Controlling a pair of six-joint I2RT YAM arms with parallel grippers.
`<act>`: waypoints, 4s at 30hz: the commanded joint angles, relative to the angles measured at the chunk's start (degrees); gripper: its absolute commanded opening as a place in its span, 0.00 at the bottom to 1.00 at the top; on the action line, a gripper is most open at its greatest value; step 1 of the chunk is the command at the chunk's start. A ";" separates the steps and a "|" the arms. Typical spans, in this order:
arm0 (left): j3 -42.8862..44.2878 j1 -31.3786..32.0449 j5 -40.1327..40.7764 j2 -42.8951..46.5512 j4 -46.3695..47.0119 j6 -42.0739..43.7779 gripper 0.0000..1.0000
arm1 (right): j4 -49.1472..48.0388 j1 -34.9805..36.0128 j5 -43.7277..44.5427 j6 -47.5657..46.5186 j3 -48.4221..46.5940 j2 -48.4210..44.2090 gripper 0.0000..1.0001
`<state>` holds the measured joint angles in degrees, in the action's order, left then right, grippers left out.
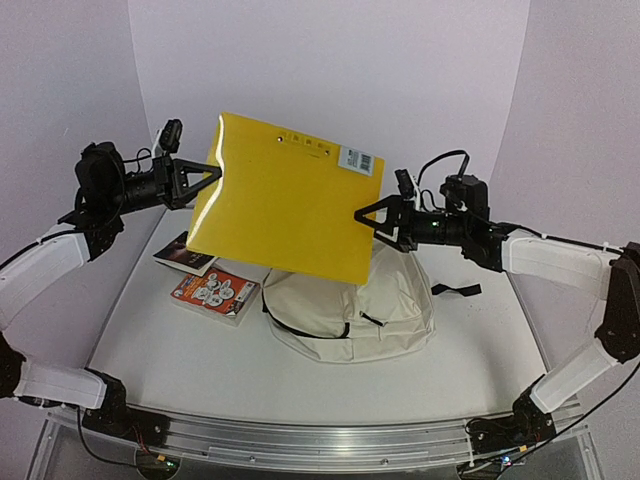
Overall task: Pack the student bag
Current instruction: Pick up the files at the corner of the board, then place the files in the student bag.
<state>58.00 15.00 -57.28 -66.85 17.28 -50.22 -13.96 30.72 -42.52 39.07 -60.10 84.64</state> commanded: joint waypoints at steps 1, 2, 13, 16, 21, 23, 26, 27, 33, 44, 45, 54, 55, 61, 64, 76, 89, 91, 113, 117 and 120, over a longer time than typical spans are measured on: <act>3.24 4.48 1.28 -1.09 8.95 -1.19 0.00 | -4.24 -0.13 -2.93 0.69 0.10 3.12 0.98; 3.37 4.95 1.55 -1.49 9.11 -1.24 0.00 | -4.57 -0.13 -3.25 1.00 0.14 3.38 0.97; -0.20 5.47 5.09 -4.36 9.41 -3.01 0.00 | -15.56 -0.13 -7.69 8.43 2.46 -0.82 0.39; -0.91 5.47 6.18 -4.53 8.50 -2.90 0.00 | -17.86 -0.12 -7.30 11.06 4.03 -1.70 0.27; -1.04 5.39 6.91 -4.27 3.59 -0.55 0.09 | -18.90 -0.19 -6.20 13.14 5.07 -4.40 0.07; -0.92 5.39 5.96 -4.37 1.40 0.85 0.21 | -19.09 -0.19 -6.13 13.89 5.08 -5.51 0.00; -0.18 5.30 3.98 -4.88 -1.99 2.94 0.41 | -19.09 -0.31 -6.82 14.51 4.70 -6.55 0.00; 0.21 5.30 3.11 -5.01 -3.05 3.68 0.49 | -19.11 -0.33 -7.13 14.68 4.58 -6.90 0.00; 1.58 5.30 -1.70 -5.13 -9.74 9.81 0.66 | -19.03 -0.82 -9.68 16.04 3.96 -8.45 0.00; 2.87 5.30 -8.52 -6.49 -13.89 13.87 0.50 | -18.52 -0.90 -16.83 16.48 2.20 -5.19 0.00; 3.06 5.30 -9.08 -6.88 -13.84 13.70 0.44 | -18.48 -0.92 -17.05 16.48 2.18 -4.69 0.00; 2.42 5.30 -8.38 -8.21 -13.42 13.44 0.09 | -18.13 -1.06 -15.92 15.72 1.91 -3.26 0.00; 2.25 5.34 -7.99 -8.28 -13.35 13.35 0.07 | -18.02 -1.13 -15.59 15.63 1.91 -3.18 0.00; 1.04 4.34 -2.40 -7.72 -13.09 11.30 0.00 | -16.14 -2.53 -12.10 13.93 2.69 -3.03 0.37; -0.40 1.00 0.37 -7.00 -12.55 7.84 0.00 | -9.29 -2.53 -7.16 7.78 1.67 -3.46 0.61; -6.86 -15.87 8.04 -5.57 -9.70 -2.37 0.00 | 18.80 6.88 29.56 -11.09 -5.01 -5.88 0.92; -11.67 -18.21 29.62 7.56 -20.74 0.50 0.00 | 36.19 31.90 60.59 -17.78 -31.84 23.21 0.87; -10.99 -18.28 30.29 8.24 -23.30 1.22 0.00 | 37.89 34.12 62.43 -19.19 -35.89 27.60 0.87; -11.29 -18.34 29.50 10.27 -24.86 1.25 0.00 | 48.00 38.91 73.66 -19.74 -52.18 45.48 0.39; -10.34 -18.37 26.43 8.77 -24.83 2.09 0.00 | 45.96 38.80 72.79 -18.57 -50.52 41.57 0.04; -10.30 -18.31 22.75 7.68 -23.51 2.38 0.00 | 45.85 38.67 74.35 -17.08 -49.86 38.81 0.00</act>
<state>45.39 -3.16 -28.97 -58.37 -10.98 -49.34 33.47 69.69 28.91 19.53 -110.43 131.46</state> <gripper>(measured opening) 0.015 0.015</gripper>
